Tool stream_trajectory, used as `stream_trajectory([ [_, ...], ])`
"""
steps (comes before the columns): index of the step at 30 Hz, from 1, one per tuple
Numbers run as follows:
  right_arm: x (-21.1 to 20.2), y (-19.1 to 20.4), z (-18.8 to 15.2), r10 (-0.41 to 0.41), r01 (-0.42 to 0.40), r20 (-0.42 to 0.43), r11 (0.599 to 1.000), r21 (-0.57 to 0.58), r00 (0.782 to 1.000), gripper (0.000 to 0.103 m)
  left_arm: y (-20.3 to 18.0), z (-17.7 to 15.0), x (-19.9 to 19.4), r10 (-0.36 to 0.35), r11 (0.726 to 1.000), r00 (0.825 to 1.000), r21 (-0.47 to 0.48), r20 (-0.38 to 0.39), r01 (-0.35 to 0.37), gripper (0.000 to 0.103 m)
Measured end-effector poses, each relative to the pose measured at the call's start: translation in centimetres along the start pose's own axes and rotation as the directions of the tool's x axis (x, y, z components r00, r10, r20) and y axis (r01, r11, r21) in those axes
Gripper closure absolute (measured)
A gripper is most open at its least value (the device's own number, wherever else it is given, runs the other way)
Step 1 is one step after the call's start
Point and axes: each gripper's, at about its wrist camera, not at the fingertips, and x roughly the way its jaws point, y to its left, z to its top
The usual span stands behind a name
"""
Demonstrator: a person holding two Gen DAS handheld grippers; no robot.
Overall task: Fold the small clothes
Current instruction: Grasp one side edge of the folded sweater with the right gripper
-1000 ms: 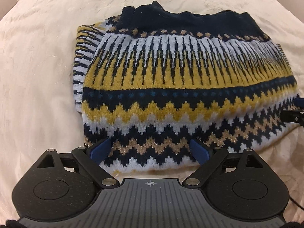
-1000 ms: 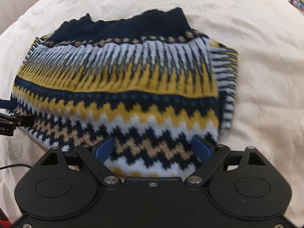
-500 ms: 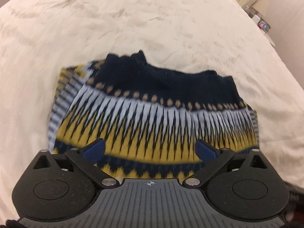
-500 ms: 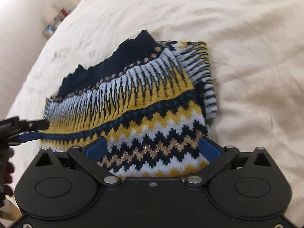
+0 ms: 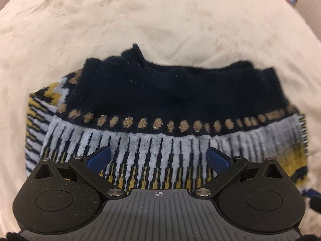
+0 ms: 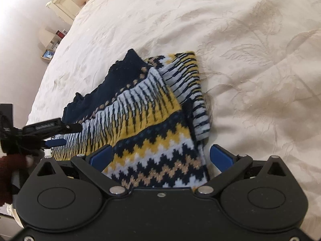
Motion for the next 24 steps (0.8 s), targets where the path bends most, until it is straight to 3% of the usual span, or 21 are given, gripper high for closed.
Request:
stream_trajectory([
  [4, 0.7, -0.8, 0.5, 0.002, -0.002, -0.023, 1.0, 0.006, 1.0, 0.0, -0.6, 0.2, 1.6, 0.033, 0.999, 0.999, 0.044, -0.022, -0.032, 0.0],
  [11, 1.8, -2.3, 1.3, 0.049, -0.048, -0.066, 0.999, 0.017, 0.997, 0.0, -0.9, 0.5, 2.6, 0.038, 0.999, 0.999, 0.038, -0.023, -0.037, 0.0],
  [19, 4.4, -3.4, 3.4, 0.186, -0.179, -0.112, 0.981, 0.073, 0.976, 0.0, -0.6, -0.1, 2.4, 0.03, 0.999, 0.999, 0.037, -0.014, -0.03, 0.0],
  [24, 6.2, -2.9, 4.9, 0.215, -0.207, -0.131, 0.976, 0.074, 0.968, 0.0, -0.9, 0.1, 2.7, 0.035, 0.999, 0.999, 0.04, -0.028, -0.034, 0.0],
])
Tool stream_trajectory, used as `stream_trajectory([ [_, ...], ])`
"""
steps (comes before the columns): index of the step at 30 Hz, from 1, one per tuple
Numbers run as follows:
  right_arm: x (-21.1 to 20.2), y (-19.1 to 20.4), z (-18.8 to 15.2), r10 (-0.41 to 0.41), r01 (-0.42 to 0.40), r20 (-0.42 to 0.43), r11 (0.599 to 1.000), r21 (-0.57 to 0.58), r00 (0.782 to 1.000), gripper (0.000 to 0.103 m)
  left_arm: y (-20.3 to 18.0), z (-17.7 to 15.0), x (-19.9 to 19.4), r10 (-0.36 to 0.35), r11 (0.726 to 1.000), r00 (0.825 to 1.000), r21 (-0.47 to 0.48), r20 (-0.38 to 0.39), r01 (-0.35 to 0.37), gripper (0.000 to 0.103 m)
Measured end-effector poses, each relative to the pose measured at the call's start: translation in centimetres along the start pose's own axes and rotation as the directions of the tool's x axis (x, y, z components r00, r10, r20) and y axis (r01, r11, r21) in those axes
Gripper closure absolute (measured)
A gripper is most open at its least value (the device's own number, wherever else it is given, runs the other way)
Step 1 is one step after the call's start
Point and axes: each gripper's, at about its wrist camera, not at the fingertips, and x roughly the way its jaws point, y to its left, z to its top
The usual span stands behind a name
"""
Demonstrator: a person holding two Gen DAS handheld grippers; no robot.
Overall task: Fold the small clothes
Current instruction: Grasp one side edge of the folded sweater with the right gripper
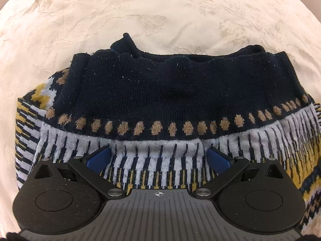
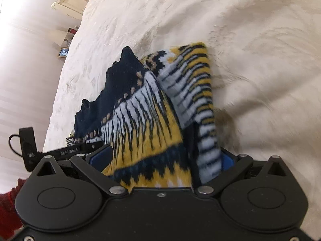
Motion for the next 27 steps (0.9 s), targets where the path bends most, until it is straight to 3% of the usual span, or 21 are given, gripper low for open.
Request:
stream_trajectory([
  [5, 1.0, 0.2, 0.8, 0.005, -0.005, -0.009, 1.0, -0.006, 1.0, 0.0, 0.1, 0.4, -1.7, -0.027, 1.0, 1.0, -0.012, -0.002, 0.027, 0.001],
  [12, 0.9, 0.0, 0.5, 0.024, -0.025, -0.009, 0.999, -0.04, 1.0, 0.0, -0.5, -3.4, -4.8, -0.044, 0.999, 0.999, -0.011, 0.008, 0.044, 0.001],
  [18, 0.7, -0.1, 0.6, 0.032, -0.033, -0.015, 0.998, -0.052, 0.999, 0.0, -1.7, -5.5, -3.4, 0.004, 0.999, 1.0, 0.051, -0.012, -0.003, 0.0],
  [27, 1.0, -0.3, 1.3, 0.113, -0.118, -0.061, 0.989, -0.086, 0.992, 0.0, -2.5, -4.3, -1.4, 0.026, 0.999, 0.999, 0.042, -0.043, -0.025, 0.0],
])
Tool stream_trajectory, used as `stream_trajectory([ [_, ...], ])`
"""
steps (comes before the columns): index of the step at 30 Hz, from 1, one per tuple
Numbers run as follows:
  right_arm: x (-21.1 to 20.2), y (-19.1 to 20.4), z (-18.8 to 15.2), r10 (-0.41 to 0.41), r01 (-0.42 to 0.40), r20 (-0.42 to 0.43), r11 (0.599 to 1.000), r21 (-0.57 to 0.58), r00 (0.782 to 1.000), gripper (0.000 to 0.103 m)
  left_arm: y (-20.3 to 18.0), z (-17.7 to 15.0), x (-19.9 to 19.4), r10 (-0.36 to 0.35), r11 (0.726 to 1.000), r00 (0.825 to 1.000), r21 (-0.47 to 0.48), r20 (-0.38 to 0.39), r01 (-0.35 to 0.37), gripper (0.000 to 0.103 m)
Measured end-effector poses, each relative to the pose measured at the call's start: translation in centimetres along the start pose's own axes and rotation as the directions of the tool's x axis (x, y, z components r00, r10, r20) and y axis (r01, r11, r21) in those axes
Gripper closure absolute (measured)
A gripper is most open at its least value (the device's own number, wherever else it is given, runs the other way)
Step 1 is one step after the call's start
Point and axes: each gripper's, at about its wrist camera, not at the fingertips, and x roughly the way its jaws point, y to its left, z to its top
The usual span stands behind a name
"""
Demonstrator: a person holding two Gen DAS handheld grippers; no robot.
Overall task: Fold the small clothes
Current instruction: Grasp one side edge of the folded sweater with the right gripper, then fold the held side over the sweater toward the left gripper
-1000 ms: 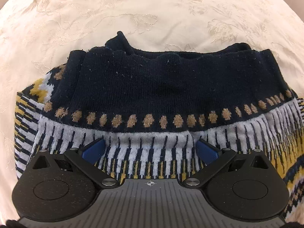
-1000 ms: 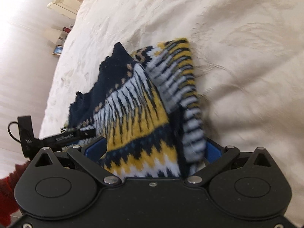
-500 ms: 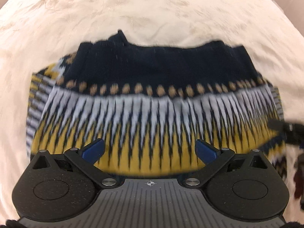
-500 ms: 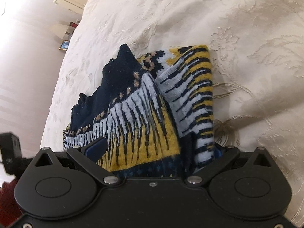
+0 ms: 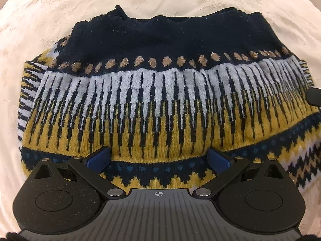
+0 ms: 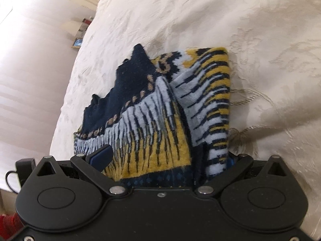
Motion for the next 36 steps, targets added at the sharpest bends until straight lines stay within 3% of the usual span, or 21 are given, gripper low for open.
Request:
stream_trajectory([
  [6, 1.2, 0.4, 0.6, 0.081, -0.083, -0.047, 0.996, -0.043, 0.996, 0.0, 0.0, -0.2, 0.1, 0.0, 1.0, 1.0, 0.0, -0.001, 0.0, 0.0],
  [13, 1.4, -0.7, 0.8, 0.142, -0.141, -0.02, 0.989, 0.049, 0.99, 0.0, -0.1, -0.3, 0.1, 0.001, 1.0, 1.0, 0.0, -0.002, -0.001, 0.0],
  [15, 1.0, -0.7, 0.8, 0.117, -0.115, -0.023, 0.992, 0.06, 0.993, 0.009, -0.1, -0.4, 0.0, -0.003, 1.0, 1.0, 0.0, 0.0, 0.003, 0.0],
  [20, -0.2, -0.6, 0.6, -0.006, 0.007, -0.025, 0.998, 0.066, 1.0, 0.062, 0.4, -0.3, -0.4, -0.026, 1.0, 1.0, -0.018, 0.011, 0.026, 0.0],
  [22, -0.7, 0.0, 0.5, -0.034, 0.034, -0.014, 0.998, 0.045, 0.999, 0.07, 1.0, -0.5, -1.2, -0.045, 0.998, 0.999, -0.04, 0.026, 0.046, 0.001],
  [28, -1.1, 4.2, 0.3, -0.139, 0.139, 0.008, 0.99, -0.037, 0.99, 0.074, 4.3, -1.6, -4.5, -0.06, 0.991, 0.993, -0.112, 0.097, 0.071, 0.001],
  [36, -0.9, 9.8, -0.1, -0.185, 0.187, 0.032, 0.98, -0.07, 0.982, 0.074, 10.0, -3.9, -7.7, -0.052, 0.995, 0.99, -0.079, 0.135, 0.063, 0.001],
])
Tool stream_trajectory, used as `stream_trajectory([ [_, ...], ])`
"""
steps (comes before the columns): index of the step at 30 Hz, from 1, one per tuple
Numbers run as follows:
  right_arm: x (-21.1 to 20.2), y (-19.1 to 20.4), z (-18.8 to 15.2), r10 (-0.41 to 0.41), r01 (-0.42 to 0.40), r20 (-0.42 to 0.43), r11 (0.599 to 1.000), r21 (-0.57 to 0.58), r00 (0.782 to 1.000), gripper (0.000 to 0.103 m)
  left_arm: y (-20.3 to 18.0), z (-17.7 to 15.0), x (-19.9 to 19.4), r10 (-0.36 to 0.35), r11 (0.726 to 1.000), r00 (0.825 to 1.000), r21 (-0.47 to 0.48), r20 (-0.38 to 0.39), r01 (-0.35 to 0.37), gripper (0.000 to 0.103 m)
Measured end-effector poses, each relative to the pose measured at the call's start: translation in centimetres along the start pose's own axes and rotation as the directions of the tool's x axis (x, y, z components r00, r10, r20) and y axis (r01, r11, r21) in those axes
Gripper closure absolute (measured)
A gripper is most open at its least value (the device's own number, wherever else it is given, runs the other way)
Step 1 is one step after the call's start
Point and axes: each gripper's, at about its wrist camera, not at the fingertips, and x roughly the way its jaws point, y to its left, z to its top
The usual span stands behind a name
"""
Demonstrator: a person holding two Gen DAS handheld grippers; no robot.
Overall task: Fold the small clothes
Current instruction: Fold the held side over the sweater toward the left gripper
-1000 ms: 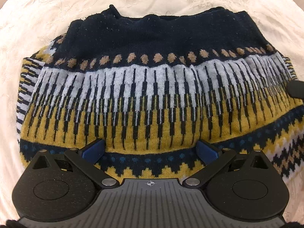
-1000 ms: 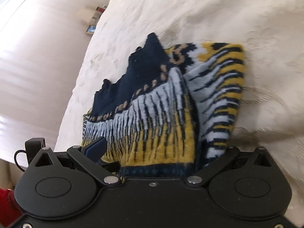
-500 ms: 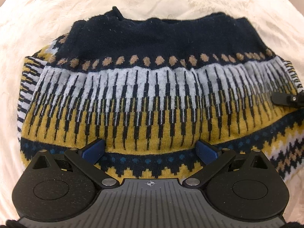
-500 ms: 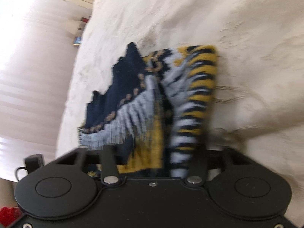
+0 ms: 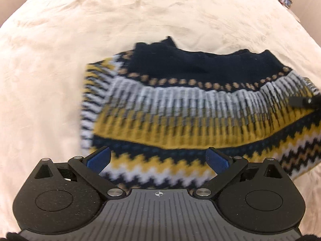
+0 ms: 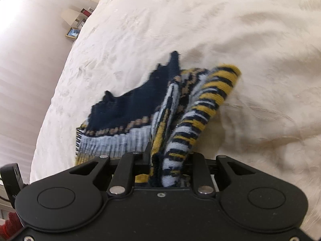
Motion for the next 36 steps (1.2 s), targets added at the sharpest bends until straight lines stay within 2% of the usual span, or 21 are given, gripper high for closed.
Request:
stream_trajectory([
  [6, 1.2, 5.9, -0.2, -0.02, 0.02, -0.002, 0.998, -0.062, 1.0, 0.074, 3.9, -0.3, -2.0, -0.023, 0.999, 0.999, -0.046, 0.027, 0.024, 0.001],
  [16, 6.4, 15.7, -2.0, -0.021, 0.012, -0.05, 0.986, -0.169, 0.999, 0.074, 9.9, -1.4, -3.0, -0.053, 0.996, 0.998, -0.07, 0.035, 0.055, 0.001],
  [21, 10.6, 19.2, -3.2, -0.097, 0.074, -0.091, 0.972, -0.223, 0.991, 0.074, 11.9, -2.0, -3.0, -0.058, 0.996, 0.998, -0.063, 0.024, 0.059, 0.001],
  [27, 14.4, 21.5, -4.2, -0.214, 0.177, -0.108, 0.944, -0.279, 0.971, 0.073, 13.8, -2.5, -3.1, -0.06, 0.996, 0.998, -0.066, 0.014, 0.061, 0.001],
  [30, 15.5, 22.7, -4.5, -0.251, 0.207, -0.111, 0.929, -0.307, 0.962, 0.068, 14.3, -2.7, -3.0, -0.064, 0.995, 0.998, -0.071, 0.007, 0.064, 0.001],
  [33, 16.1, 23.6, -4.5, -0.228, 0.187, -0.104, 0.934, -0.303, 0.968, 0.055, 14.7, -2.8, -3.1, -0.065, 0.995, 0.998, -0.08, 0.009, 0.066, 0.001],
  [36, 15.6, 24.2, -4.4, -0.109, 0.077, -0.092, 0.953, -0.294, 0.99, 0.052, 15.0, -2.8, -3.2, -0.067, 0.994, 0.998, -0.087, 0.009, 0.067, 0.001],
])
